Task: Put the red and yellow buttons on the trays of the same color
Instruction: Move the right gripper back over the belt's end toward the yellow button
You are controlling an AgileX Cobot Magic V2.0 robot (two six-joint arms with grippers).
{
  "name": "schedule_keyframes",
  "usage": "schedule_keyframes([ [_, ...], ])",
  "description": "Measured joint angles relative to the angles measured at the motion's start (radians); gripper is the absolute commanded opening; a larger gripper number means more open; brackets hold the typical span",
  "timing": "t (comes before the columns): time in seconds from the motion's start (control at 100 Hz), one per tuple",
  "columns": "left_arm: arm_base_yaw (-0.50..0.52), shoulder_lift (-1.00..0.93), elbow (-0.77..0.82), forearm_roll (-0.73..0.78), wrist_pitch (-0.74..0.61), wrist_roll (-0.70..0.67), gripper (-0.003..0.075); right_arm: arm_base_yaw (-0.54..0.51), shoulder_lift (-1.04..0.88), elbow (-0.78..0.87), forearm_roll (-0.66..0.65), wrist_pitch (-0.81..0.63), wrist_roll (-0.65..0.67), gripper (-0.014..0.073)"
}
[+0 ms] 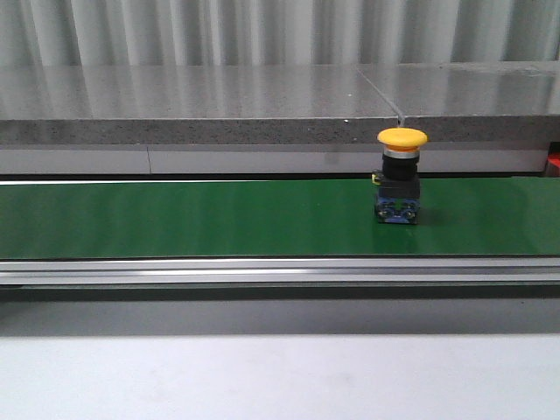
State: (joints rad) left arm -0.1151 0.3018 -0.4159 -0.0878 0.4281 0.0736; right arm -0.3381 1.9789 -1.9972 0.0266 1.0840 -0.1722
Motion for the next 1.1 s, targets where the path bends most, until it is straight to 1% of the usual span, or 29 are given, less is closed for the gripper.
schedule_keyframes([
  [0.25,0.0,0.0,0.0,0.0,0.0,0.0,-0.002,0.056,-0.129,0.0,0.006,0.148,-0.033,0.0541],
  [0.38,0.0,0.0,0.0,0.0,0.0,-0.002,-0.002,0.086,-0.186,0.0,0.01,0.166,-0.039,0.0541],
  [0.48,0.0,0.0,0.0,0.0,0.0,-0.002,-0.002,0.108,-0.232,0.036,0.012,0.168,-0.039,0.0541],
  [0.6,0.0,0.0,0.0,0.0,0.0,-0.002,-0.002,0.128,-0.295,0.138,0.012,0.168,-0.039,0.0541],
  [0.73,0.0,0.0,0.0,0.0,0.0,-0.002,-0.002,0.146,-0.38,0.302,0.019,0.168,-0.039,0.0541],
  [0.93,0.0,0.0,0.0,0.0,0.0,-0.002,-0.002,0.15,-0.534,0.548,0.045,0.121,-0.04,0.0541],
  [1.1,0.0,0.0,0.0,0.0,0.0,-0.002,-0.002,0.15,-0.619,0.714,0.077,0.11,-0.091,0.0541],
])
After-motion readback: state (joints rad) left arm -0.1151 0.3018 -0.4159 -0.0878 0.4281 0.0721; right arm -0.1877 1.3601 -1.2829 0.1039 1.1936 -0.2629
